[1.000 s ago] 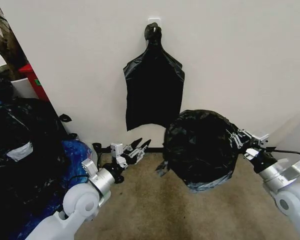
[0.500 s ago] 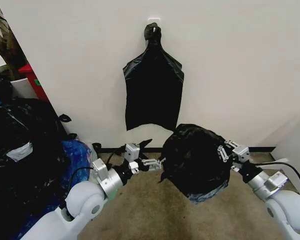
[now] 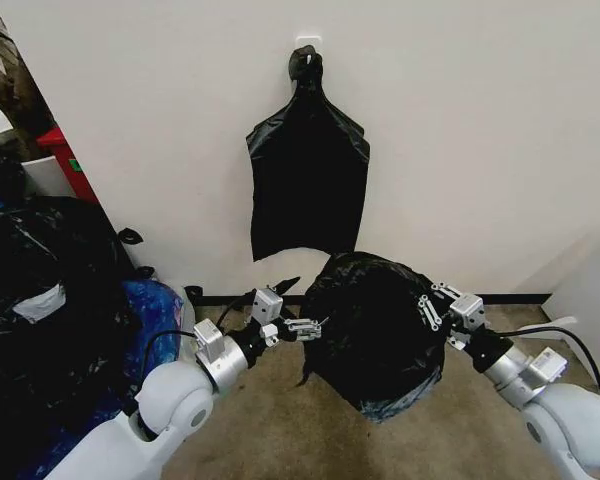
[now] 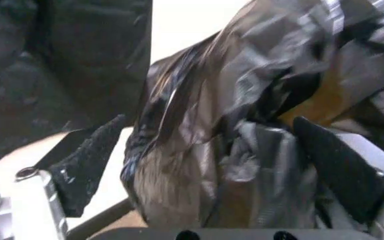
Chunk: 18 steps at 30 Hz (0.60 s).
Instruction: Place the garbage bag over the trash bin.
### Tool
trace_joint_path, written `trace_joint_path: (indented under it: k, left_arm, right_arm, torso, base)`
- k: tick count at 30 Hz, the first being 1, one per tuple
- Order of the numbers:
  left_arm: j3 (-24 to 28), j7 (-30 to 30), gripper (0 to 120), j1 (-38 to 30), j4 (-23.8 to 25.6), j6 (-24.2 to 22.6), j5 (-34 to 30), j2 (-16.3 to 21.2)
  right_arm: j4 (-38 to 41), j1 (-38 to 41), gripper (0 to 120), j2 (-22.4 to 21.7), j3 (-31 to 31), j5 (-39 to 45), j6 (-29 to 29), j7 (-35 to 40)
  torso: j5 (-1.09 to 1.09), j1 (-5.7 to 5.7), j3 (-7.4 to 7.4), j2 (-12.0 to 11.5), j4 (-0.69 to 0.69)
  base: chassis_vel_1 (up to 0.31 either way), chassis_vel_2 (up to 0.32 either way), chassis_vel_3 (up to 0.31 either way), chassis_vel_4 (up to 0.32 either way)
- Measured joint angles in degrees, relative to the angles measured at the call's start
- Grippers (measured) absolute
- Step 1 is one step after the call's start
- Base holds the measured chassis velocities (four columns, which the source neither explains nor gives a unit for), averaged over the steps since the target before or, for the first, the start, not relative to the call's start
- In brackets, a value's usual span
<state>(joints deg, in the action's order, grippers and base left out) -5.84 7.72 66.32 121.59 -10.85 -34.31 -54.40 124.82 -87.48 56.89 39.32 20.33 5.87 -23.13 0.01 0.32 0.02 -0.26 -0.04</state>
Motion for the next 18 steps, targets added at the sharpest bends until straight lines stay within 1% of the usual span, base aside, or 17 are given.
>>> trace_joint_path:
  k: [1,3,4,6,7,11,12,13,17,18]
  left_arm:
    - [0.18,-0.52,96,0.06,0.0,-0.18,0.0,-0.03]
    - [0.93,-1.68,85,0.42,0.15,-0.57,0.16,-0.09]
    - [1.1,-1.71,81,0.47,0.21,-0.58,0.23,-0.03]
    - [1.42,-1.64,73,0.48,0.27,-0.6,0.36,0.25]
    - [1.42,-1.64,73,0.48,0.27,-0.6,0.36,0.25]
    - [2.04,-0.93,55,0.37,0.3,-0.6,0.31,0.67]
    - [2.11,-0.86,51,0.4,0.3,-0.6,0.29,0.7]
    - [2.11,-0.86,51,0.4,0.3,-0.6,0.29,0.7]
    - [2.49,-0.6,33,0.64,0.39,-0.52,0.29,0.78]
    - [2.5,-0.58,31,0.64,0.41,-0.51,0.29,0.79]
  right_arm:
    - [0.15,-0.03,4,0.02,-0.04,-0.01,-0.02,0.0]
    - [1.03,-0.09,4,0.1,-0.07,-0.19,-0.11,0.0]
    - [1.37,-0.13,4,0.09,-0.07,-0.22,-0.15,0.0]
    - [1.96,-0.23,4,0.06,-0.1,-0.39,-0.23,0.0]
    - [1.96,-0.23,4,0.06,-0.1,-0.39,-0.23,0.0]
    - [3.31,-0.38,4,0.3,-0.67,-1.29,-0.24,0.02]
    - [3.49,-0.39,4,0.35,-0.77,-1.44,-0.24,0.02]
    - [3.49,-0.39,4,0.35,-0.77,-1.44,-0.24,0.02]
    - [3.92,-0.52,4,0.55,-0.92,-2.13,-0.23,0.04]
    - [3.95,-0.55,4,0.56,-0.91,-2.14,-0.23,0.05]
  torso:
    - [0.0,0.0,0.0,0.0,0.0]
    - [0.0,0.0,0.0,0.0,0.01]
    - [0.0,0.0,0.0,0.0,0.01]
    - [0.0,0.0,0.0,0.0,0.01]
    - [0.0,0.0,0.0,0.0,0.01]
    - [0.0,0.0,0.0,0.0,0.0]
    - [0.0,0.0,0.0,0.0,0.0]
    - [0.0,0.0,0.0,0.0,0.0]
    - [0.0,0.0,0.0,0.0,0.0]
    - [0.01,0.0,0.0,0.0,0.0]
  base:
    - [0.0,0.0,0.0,0.0]
    - [0.0,0.0,0.0,0.0]
    - [0.0,0.0,0.0,0.0]
    - [0.0,0.0,0.0,0.0]
    - [0.0,0.0,0.0,0.0]
    - [0.0,0.0,0.0,0.0]
    - [0.0,0.0,0.0,0.0]
    - [0.0,0.0,0.0,0.0]
    - [0.0,0.0,0.0,0.0]
    - [0.0,0.0,0.0,0.0]
